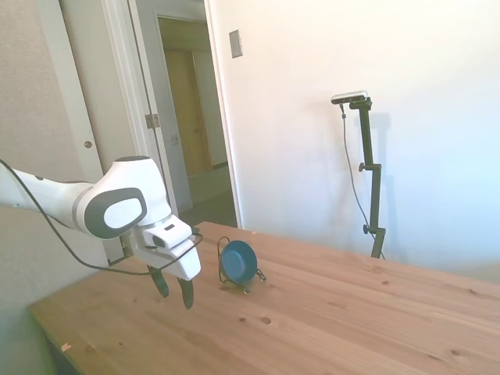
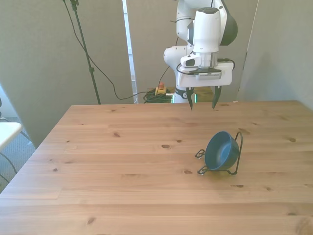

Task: Unload the bowl

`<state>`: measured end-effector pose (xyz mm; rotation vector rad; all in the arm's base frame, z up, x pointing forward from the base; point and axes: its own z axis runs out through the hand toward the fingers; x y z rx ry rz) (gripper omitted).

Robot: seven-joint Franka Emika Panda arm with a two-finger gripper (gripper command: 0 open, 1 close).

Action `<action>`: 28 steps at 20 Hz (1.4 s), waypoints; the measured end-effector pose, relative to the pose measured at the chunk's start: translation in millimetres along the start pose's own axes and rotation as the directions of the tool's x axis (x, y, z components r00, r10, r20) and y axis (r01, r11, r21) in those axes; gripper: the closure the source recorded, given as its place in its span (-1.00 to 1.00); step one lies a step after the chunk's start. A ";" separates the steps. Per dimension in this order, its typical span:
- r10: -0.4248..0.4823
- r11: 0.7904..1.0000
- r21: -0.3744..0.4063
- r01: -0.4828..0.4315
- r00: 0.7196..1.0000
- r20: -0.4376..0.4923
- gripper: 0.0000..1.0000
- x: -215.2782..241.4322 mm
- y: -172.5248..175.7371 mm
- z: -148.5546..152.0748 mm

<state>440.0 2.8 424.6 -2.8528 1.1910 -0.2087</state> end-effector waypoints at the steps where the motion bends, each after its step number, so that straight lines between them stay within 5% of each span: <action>1: -0.003 1.000 0.006 0.003 1.000 -0.010 -1.00 4.4 -3.4 0.6; 19: -0.137 0.962 0.196 0.188 0.959 -0.247 -1.00 73.3 -65.2 -6.5; 28: -0.364 0.888 0.207 0.411 0.902 -0.232 -1.00 77.9 -74.7 16.2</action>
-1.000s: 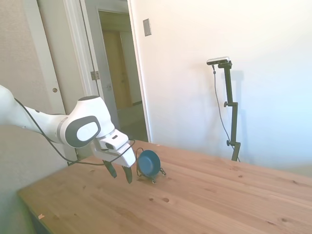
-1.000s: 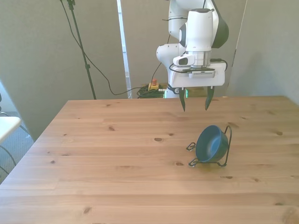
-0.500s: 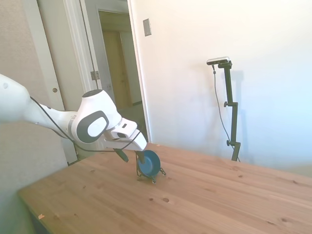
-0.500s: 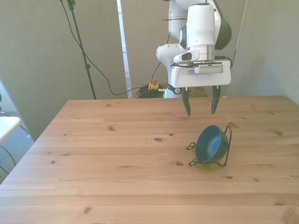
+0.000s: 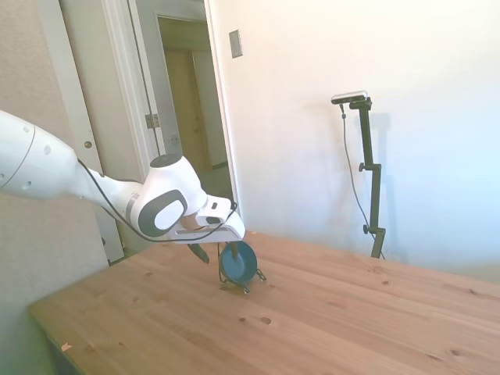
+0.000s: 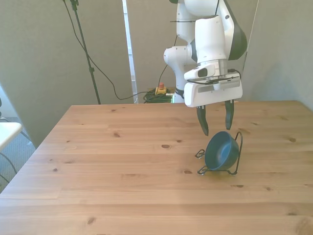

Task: Unload the bowl

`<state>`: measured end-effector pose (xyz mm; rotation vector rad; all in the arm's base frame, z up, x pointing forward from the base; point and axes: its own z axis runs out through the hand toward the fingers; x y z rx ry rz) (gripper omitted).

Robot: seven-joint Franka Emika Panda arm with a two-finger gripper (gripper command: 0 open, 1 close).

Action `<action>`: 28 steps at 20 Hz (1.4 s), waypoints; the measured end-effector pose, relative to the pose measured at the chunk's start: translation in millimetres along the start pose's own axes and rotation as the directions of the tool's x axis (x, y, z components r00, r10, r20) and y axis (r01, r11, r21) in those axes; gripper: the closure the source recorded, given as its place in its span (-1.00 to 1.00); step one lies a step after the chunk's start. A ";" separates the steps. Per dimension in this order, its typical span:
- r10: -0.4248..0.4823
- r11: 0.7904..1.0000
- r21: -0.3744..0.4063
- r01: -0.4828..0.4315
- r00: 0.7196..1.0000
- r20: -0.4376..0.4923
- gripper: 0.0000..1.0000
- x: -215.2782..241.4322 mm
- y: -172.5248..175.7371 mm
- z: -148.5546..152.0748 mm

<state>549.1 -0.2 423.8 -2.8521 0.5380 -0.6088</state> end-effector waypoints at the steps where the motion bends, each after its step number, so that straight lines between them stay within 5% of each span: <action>1: -0.004 1.000 0.002 0.004 1.000 0.001 1.00 0.4 1.4 0.4; 28: -0.158 0.979 0.159 0.126 0.967 0.202 1.00 36.2 24.4 26.4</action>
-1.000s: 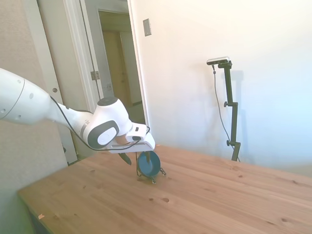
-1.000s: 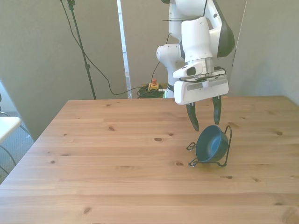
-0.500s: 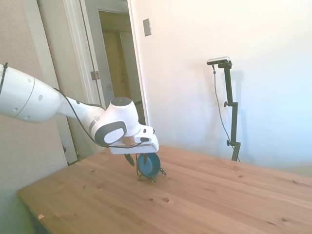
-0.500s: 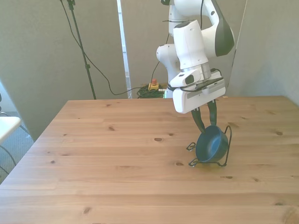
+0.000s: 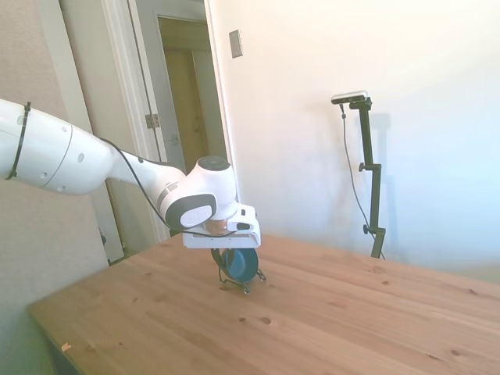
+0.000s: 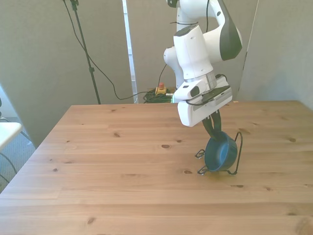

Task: Unload the bowl

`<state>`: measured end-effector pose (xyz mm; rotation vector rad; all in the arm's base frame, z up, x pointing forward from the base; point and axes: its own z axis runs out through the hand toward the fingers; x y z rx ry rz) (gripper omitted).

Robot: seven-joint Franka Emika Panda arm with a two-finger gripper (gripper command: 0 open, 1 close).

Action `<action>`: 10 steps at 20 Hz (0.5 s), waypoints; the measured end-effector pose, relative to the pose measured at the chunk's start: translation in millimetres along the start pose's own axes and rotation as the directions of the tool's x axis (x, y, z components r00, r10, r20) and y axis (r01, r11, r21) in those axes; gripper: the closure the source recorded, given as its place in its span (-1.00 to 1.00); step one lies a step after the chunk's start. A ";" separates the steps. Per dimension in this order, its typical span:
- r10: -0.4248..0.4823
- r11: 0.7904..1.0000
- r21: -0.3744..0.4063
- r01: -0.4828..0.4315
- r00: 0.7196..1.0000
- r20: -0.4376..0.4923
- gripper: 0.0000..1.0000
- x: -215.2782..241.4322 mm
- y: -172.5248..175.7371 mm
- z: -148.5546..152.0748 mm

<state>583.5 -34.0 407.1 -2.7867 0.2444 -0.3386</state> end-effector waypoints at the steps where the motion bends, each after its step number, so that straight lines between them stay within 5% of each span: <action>1: 0.000 1.000 0.003 0.000 1.000 0.000 1.00 0.7 -0.3 -0.4; 6: -0.002 1.000 0.012 0.002 1.000 -0.005 1.00 2.4 -1.0 -2.3; 10: 0.011 1.000 0.000 -0.011 0.995 -0.094 1.00 8.4 -7.1 -12.8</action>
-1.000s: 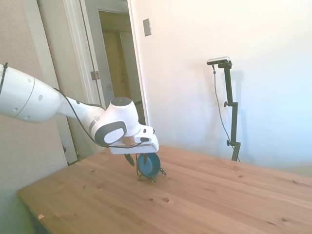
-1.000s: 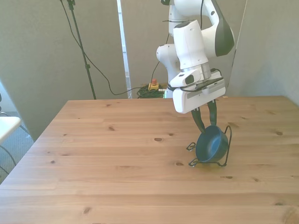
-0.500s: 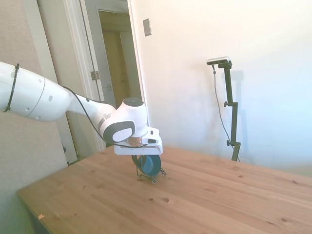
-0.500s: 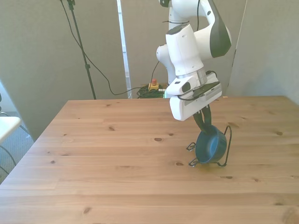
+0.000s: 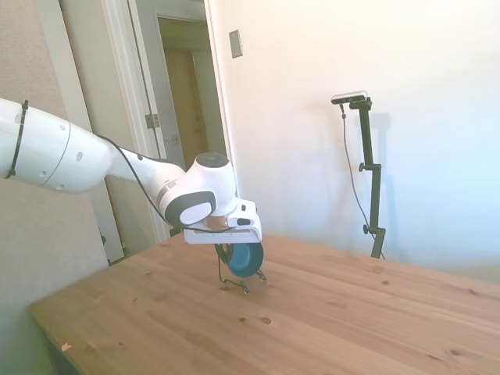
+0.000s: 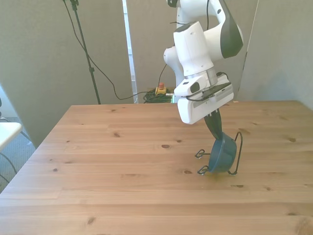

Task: Unload the bowl

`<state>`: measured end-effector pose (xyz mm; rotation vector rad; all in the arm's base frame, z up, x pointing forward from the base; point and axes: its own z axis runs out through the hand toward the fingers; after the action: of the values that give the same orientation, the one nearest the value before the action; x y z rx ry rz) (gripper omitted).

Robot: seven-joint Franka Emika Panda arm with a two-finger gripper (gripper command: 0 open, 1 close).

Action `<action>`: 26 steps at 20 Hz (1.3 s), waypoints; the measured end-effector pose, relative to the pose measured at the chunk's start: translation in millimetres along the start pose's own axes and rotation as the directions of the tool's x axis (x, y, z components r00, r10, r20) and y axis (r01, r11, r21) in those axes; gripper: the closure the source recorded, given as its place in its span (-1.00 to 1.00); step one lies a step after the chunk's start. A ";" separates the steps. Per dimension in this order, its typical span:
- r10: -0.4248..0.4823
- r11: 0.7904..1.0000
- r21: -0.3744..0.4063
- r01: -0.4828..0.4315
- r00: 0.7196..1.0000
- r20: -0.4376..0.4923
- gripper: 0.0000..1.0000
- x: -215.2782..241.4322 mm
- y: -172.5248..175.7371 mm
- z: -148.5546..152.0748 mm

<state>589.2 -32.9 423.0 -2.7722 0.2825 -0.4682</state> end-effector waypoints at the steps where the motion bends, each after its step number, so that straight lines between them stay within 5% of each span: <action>1: 0.010 1.000 -0.002 -0.010 1.000 -0.026 1.00 1.5 -3.9 -2.8; 7: 0.100 0.990 -0.086 -0.113 0.984 -0.147 1.00 -22.9 -31.4 -7.7; 16: 0.177 0.968 -0.145 -0.204 0.968 -0.180 1.00 -139.0 -59.4 -52.7; 26: 0.384 0.882 -0.265 -0.390 0.920 -0.077 1.00 -166.1 -16.2 -34.6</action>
<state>425.5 13.1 411.9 -2.8636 0.9558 -0.3789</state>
